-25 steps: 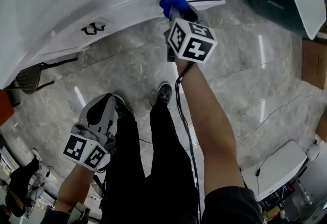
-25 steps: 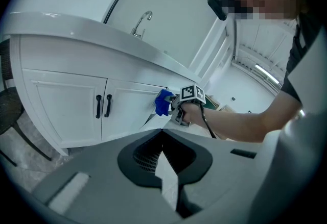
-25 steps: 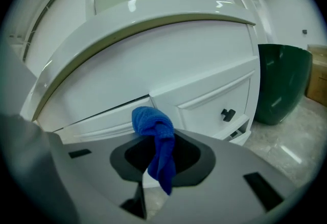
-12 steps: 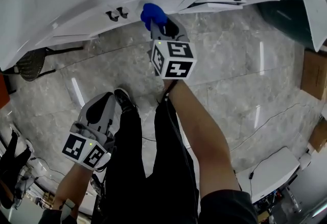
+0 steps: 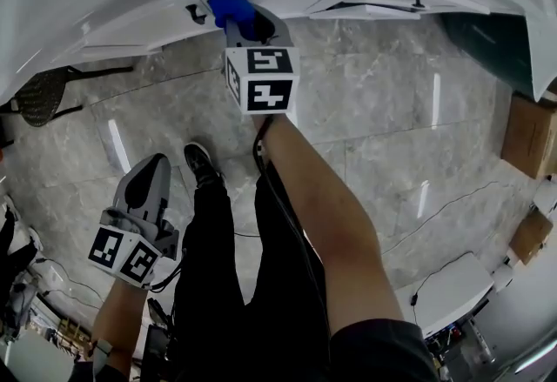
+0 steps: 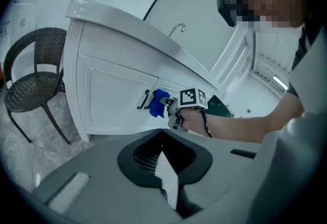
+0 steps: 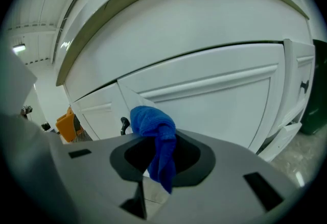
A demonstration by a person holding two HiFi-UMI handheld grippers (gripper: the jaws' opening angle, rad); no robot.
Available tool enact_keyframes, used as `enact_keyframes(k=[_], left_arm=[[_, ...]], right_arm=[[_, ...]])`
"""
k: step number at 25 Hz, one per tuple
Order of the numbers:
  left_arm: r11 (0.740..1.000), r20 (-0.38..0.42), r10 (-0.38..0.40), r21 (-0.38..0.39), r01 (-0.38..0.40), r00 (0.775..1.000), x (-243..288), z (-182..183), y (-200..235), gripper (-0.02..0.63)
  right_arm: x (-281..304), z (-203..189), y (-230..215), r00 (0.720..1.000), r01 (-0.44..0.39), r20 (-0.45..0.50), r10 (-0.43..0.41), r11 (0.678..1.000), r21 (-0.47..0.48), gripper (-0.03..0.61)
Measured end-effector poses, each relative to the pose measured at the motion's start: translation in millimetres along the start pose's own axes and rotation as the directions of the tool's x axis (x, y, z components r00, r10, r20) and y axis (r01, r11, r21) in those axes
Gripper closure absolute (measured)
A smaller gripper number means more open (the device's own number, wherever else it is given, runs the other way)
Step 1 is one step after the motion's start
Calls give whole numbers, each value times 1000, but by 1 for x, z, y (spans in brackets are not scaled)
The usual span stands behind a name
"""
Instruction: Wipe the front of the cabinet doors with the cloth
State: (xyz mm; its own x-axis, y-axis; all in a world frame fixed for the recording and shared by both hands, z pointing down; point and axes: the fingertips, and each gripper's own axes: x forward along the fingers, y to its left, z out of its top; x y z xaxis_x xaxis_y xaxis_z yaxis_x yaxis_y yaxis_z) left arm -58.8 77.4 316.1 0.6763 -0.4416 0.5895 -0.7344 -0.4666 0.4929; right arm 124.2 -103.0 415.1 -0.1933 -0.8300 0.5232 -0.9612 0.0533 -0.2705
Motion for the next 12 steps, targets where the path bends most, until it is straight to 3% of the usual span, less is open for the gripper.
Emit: enact_keyframes(k=[4, 12], left_arm=[[999, -15, -35, -28, 35, 999, 18, -4, -28, 614], [996, -34, -88, -6, 87, 996, 57, 0, -82, 614]], right_arm=[[-2, 6, -18, 1000, 0, 12, 1, 999, -34, 509], [-38, 17, -119, 993, 108, 38, -111, 991, 76, 509]])
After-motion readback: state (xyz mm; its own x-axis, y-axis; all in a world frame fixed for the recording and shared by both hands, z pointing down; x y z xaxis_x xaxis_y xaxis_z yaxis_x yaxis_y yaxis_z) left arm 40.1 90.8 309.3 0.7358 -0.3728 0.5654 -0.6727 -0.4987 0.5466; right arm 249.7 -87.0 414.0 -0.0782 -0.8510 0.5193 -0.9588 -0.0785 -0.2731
